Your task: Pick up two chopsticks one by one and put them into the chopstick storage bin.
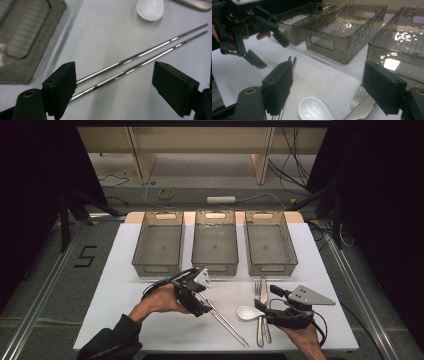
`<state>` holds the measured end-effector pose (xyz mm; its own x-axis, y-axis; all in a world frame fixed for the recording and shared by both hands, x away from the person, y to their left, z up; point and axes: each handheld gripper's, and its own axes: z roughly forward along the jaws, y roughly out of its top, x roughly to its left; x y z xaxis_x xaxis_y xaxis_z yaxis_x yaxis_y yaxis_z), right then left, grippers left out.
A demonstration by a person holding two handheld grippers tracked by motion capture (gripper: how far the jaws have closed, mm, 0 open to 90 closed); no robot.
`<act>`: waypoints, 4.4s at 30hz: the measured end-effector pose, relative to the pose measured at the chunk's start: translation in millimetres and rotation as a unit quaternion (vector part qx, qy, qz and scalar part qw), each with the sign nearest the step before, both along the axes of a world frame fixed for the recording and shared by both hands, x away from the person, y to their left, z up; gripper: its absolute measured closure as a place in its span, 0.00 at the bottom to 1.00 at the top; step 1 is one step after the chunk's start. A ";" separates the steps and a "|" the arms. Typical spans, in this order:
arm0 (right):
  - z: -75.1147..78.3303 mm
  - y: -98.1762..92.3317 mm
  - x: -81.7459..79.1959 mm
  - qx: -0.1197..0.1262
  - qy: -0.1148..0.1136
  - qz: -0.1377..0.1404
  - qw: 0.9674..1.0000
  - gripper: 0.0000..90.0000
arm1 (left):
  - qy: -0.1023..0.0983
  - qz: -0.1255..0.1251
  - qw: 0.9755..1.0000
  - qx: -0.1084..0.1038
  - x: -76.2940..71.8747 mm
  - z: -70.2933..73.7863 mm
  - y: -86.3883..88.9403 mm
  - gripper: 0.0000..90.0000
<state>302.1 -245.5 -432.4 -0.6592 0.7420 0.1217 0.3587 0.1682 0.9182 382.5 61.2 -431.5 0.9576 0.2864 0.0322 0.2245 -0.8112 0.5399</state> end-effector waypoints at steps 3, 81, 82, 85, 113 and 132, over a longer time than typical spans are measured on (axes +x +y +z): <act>0.1 0.2 -0.1 -0.002 0.002 0.002 1.000 0.28 | 0.005 -0.017 1.000 0.020 0.5 -8.2 -6.3 0.22; -5.4 5.2 2.9 -0.033 0.024 0.017 0.999 0.28 | 0.041 -0.109 0.973 0.200 -20.5 -26.9 -18.9 0.84; -5.5 5.3 2.9 -0.034 0.025 0.017 0.999 0.28 | 0.040 -0.115 0.972 0.202 -20.3 -26.7 -18.8 0.86; -5.8 5.5 3.2 -0.035 0.024 0.018 0.999 0.28 | 0.039 -0.120 0.972 0.200 -21.9 -27.1 -18.7 0.87; -5.4 5.4 3.6 -0.040 0.025 0.020 0.999 0.29 | 0.046 -0.145 0.971 0.184 -23.2 -19.8 -13.6 0.94; -3.3 1.5 3.1 -0.029 0.018 0.007 0.999 0.28 | 0.055 -0.110 0.984 0.132 -29.0 10.4 2.2 0.94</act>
